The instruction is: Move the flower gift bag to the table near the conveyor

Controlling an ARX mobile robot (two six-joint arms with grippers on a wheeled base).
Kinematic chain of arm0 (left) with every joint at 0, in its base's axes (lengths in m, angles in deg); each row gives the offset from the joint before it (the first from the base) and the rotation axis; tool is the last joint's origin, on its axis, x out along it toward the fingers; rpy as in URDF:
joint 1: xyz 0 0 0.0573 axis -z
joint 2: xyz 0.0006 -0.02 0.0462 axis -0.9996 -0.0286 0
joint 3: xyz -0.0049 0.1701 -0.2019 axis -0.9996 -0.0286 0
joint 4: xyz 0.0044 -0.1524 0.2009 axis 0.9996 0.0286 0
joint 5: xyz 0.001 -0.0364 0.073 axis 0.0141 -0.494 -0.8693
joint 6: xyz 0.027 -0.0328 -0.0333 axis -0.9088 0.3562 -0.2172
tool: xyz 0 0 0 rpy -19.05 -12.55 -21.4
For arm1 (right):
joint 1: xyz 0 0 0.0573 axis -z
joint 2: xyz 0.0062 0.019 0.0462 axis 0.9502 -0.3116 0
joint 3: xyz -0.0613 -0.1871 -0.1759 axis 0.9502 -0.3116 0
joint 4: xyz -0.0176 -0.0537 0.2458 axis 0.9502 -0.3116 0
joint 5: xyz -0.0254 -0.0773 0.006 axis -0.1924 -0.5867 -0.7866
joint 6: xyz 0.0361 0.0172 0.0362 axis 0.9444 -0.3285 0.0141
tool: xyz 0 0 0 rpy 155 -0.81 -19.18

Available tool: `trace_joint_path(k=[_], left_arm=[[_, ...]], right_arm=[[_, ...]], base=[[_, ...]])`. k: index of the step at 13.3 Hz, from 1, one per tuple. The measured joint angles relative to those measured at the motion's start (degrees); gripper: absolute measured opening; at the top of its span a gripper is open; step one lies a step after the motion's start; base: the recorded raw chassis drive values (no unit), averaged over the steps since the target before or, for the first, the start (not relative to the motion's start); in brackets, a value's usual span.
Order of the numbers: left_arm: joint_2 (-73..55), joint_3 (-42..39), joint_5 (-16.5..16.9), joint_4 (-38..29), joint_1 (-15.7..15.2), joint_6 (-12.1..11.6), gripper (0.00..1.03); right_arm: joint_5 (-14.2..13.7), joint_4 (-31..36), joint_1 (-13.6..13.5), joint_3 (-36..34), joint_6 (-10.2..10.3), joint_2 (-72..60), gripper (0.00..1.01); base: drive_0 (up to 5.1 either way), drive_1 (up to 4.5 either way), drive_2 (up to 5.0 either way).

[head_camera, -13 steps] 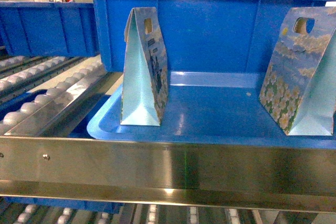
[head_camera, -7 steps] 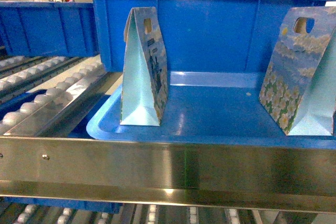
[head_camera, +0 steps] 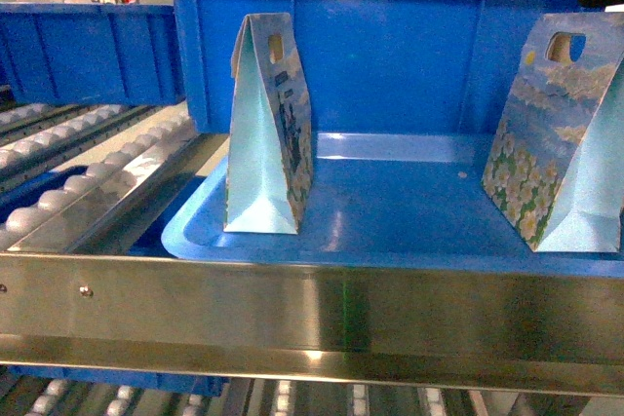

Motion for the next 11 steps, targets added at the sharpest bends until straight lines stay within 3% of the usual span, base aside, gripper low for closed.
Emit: trace_joint_path(k=[3,11], left_arm=[[0.0,0.0,0.02,0.02,0.0,0.0,0.98],[0.0,0.0,0.0,0.07,0.0,0.0,0.98]], right_arm=[[0.07,-4.2,0.92,6.43,0.59,-6.23,0.98],[0.09,-7.54,4.28,6.71,0.85,-14.93,0.98]], base=[[0.0,0.0,0.0],[0.0,0.0,0.0]])
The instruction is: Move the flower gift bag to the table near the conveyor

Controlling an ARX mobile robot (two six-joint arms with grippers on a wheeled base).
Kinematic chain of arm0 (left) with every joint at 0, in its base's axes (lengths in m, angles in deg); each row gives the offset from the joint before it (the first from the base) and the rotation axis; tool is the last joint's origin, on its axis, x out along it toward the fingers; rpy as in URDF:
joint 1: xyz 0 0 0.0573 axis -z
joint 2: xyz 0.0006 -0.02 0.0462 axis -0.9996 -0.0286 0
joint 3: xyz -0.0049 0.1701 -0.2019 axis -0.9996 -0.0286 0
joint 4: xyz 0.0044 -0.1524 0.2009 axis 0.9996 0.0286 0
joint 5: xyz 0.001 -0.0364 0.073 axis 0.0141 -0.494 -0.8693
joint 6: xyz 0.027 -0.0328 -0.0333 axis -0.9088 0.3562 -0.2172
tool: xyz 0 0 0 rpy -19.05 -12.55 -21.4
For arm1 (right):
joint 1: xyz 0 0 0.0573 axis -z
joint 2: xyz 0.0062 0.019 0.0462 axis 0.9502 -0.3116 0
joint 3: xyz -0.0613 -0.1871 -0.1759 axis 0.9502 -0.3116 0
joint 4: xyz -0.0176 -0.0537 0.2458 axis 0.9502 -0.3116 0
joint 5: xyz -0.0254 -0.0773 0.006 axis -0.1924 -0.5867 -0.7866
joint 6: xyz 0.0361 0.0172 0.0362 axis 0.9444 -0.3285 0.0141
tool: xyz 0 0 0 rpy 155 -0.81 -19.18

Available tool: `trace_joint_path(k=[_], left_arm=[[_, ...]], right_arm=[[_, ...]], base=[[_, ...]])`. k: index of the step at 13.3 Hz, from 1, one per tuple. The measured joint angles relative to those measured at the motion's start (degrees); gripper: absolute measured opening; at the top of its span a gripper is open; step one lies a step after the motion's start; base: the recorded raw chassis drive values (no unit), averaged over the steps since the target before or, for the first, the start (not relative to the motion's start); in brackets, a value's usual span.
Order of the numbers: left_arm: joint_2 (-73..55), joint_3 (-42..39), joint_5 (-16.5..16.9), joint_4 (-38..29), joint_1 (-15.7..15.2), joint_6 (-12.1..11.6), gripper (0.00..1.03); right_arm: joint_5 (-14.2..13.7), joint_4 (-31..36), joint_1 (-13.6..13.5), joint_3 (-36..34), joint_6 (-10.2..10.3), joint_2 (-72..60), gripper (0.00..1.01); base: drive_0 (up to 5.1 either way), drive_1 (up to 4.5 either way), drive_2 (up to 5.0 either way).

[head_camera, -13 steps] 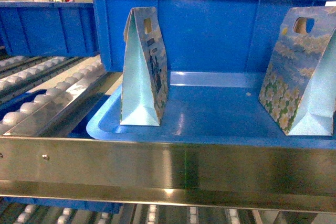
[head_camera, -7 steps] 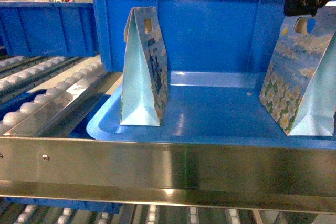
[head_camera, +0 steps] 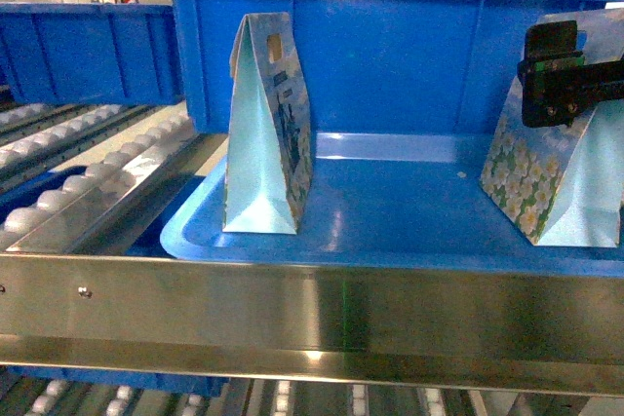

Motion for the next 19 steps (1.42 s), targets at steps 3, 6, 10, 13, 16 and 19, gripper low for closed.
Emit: trace_joint_path(k=[3,6,10,13,16,19], left_arm=[[0.0,0.0,0.0,-0.02,0.0,0.0,0.98],[0.0,0.0,0.0,-0.02,0.0,0.0,0.98],[0.0,0.0,0.0,-0.02,0.0,0.0,0.98],[0.0,0.0,0.0,-0.04,0.0,0.0,0.98],[0.0,0.0,0.0,-0.04,0.0,0.0,0.98],[0.0,0.0,0.0,0.0,0.0,0.0,0.98]], right_arm=[[-0.04,-0.02,0.02,0.17,0.02,0.0,0.98],[-0.15,0.44,0.02,0.2,0.04,0.0,0.79],[0.52,1.16,-0.11,-0.07,0.79,0.55,0.37],[3.06,4.37,-0.72,-4.52,-0.68,8.96,0.03],[4.79,4.63,1.36,-7.82,-0.68,18.12,0.03],[5.88,4.13,4.48,-11.96,-0.57,26.23,0.03]], base=[[0.0,0.0,0.0],[0.0,0.0,0.0],[0.0,0.0,0.0],[0.0,0.0,0.0],[0.0,0.0,0.0],[0.0,0.0,0.0]])
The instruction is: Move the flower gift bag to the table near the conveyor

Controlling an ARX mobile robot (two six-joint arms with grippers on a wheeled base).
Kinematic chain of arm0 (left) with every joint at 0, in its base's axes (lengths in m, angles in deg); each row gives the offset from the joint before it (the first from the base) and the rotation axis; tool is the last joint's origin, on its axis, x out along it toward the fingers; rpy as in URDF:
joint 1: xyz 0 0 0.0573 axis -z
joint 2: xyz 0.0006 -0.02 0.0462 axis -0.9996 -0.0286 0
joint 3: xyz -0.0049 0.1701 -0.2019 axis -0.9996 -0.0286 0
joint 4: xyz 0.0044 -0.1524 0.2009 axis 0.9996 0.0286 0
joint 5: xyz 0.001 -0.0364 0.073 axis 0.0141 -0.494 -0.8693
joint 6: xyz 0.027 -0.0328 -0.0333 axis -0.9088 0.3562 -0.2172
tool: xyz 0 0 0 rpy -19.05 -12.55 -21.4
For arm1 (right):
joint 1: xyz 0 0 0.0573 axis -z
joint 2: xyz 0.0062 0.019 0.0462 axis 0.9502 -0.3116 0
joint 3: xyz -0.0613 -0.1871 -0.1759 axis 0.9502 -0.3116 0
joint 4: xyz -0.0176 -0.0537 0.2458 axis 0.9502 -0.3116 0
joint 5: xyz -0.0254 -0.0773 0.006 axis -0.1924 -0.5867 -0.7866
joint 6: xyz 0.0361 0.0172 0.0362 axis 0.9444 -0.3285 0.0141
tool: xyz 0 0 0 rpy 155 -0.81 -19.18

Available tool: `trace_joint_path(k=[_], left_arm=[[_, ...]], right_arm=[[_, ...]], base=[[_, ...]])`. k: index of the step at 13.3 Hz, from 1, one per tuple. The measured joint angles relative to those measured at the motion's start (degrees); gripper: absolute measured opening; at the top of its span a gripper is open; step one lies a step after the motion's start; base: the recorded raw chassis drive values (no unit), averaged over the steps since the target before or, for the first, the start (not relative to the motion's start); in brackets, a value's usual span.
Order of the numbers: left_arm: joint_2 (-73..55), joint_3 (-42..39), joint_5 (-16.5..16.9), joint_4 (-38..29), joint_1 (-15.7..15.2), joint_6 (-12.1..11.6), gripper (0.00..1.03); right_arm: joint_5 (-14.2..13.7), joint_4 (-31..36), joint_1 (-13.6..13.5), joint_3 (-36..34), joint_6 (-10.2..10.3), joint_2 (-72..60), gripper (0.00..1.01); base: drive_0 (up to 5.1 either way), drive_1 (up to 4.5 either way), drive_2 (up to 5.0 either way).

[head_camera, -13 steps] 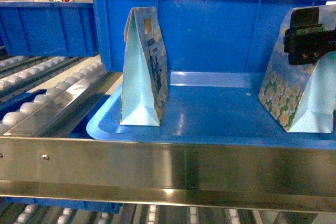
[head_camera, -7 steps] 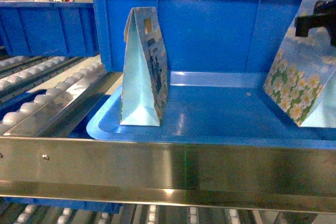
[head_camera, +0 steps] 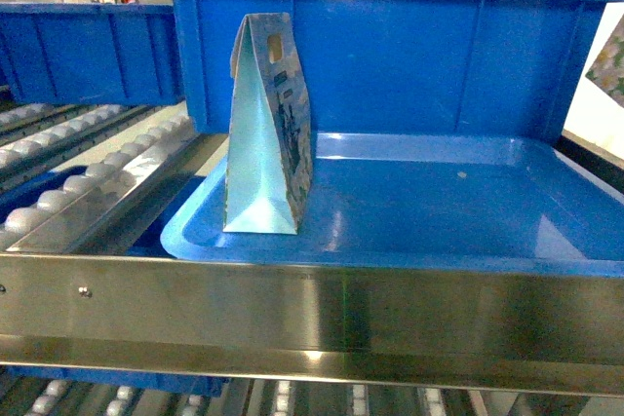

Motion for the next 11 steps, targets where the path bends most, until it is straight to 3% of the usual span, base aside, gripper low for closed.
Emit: trace_joint_path(k=[4,7,9,11], left_arm=[[0.0,0.0,0.0,-0.02,0.0,0.0,0.98],[0.0,0.0,0.0,-0.04,0.0,0.0,0.98],[0.0,0.0,0.0,-0.02,0.0,0.0,0.98],[0.0,0.0,0.0,-0.02,0.0,0.0,0.98]], right_arm=[[2.32,-1.66,2.34,-5.49,0.63,9.29,0.03],[5.35,-7.85,4.13,-12.5,0.61,21.59,0.03],[4.76,-8.85,5.66,-16.7,0.66,26.71,0.03],[3.65,-8.87,5.53,-17.57,0.66,26.75,0.03]], base=[[0.0,0.0,0.0],[0.0,0.0,0.0],[0.0,0.0,0.0],[0.0,0.0,0.0]])
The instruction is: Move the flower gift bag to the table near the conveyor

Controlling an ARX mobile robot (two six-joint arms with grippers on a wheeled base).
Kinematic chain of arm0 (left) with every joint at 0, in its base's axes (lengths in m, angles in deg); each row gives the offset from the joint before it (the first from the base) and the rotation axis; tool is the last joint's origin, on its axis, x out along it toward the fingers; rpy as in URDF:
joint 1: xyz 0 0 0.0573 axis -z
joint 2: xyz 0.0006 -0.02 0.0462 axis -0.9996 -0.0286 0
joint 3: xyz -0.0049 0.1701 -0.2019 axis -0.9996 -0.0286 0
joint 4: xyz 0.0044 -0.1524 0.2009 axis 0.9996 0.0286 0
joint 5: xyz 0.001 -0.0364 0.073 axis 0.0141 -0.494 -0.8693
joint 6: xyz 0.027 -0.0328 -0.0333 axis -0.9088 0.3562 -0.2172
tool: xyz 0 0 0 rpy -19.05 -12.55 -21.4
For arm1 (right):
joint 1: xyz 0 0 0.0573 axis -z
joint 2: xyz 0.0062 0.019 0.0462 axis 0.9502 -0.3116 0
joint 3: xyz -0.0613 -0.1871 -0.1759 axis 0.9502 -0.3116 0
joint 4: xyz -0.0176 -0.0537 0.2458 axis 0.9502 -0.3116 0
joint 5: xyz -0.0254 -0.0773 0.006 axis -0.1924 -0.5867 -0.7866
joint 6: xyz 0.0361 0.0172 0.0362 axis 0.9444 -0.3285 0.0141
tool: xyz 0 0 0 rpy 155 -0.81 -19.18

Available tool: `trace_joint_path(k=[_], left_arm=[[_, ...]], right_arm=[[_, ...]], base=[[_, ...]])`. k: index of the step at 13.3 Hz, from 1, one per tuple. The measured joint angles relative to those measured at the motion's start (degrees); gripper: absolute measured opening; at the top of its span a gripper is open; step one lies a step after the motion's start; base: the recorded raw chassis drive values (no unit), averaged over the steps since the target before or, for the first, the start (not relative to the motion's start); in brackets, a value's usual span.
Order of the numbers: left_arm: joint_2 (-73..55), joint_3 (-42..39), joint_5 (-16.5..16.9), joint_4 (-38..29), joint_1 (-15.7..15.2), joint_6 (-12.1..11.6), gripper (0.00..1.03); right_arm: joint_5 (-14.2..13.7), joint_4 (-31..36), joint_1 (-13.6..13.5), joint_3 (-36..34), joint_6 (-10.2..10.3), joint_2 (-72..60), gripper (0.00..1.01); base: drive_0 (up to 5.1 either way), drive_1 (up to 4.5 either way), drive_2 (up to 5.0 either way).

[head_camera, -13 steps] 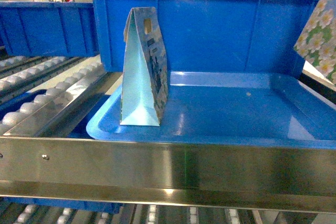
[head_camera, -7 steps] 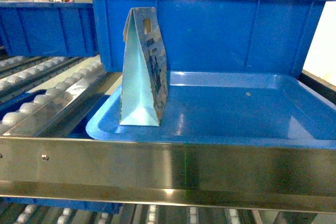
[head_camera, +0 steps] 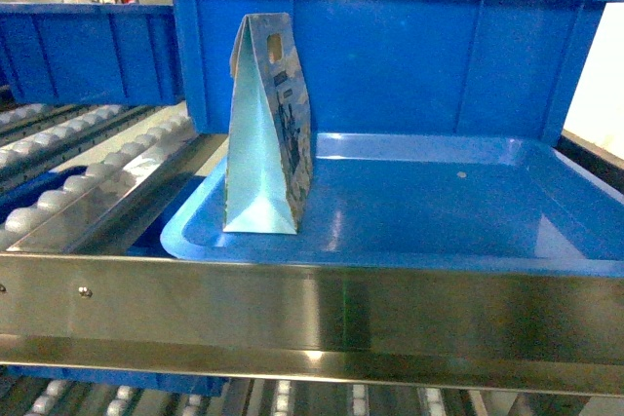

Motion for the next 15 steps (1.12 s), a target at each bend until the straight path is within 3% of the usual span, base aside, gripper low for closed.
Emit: trace_joint_path(k=[7,9,12,15], left_arm=[[-2.67,2.01,-0.02,-0.63,0.46,0.09,0.98],[-8.5,8.61,-2.99,0.39,2.93,0.2,0.98],[-13.62,15.39,-7.52,4.13,8.96,0.0,0.98],[-16.39,20.55,-10.36,6.67,13.53,-0.22,0.98]], right_arm=[[-0.28,-0.04,0.0,-0.02,0.0,-0.02,0.03],[-0.28,-0.04,0.0,-0.02,0.0,-0.04,0.03],[-0.28,-0.02,0.0,-0.02,0.0,-0.04,0.03],[-0.28,-0.04,0.0,-0.02,0.0,-0.04,0.03]], base=[[0.0,0.0,0.0],[0.0,0.0,0.0],[0.0,0.0,0.0],[0.0,0.0,0.0]])
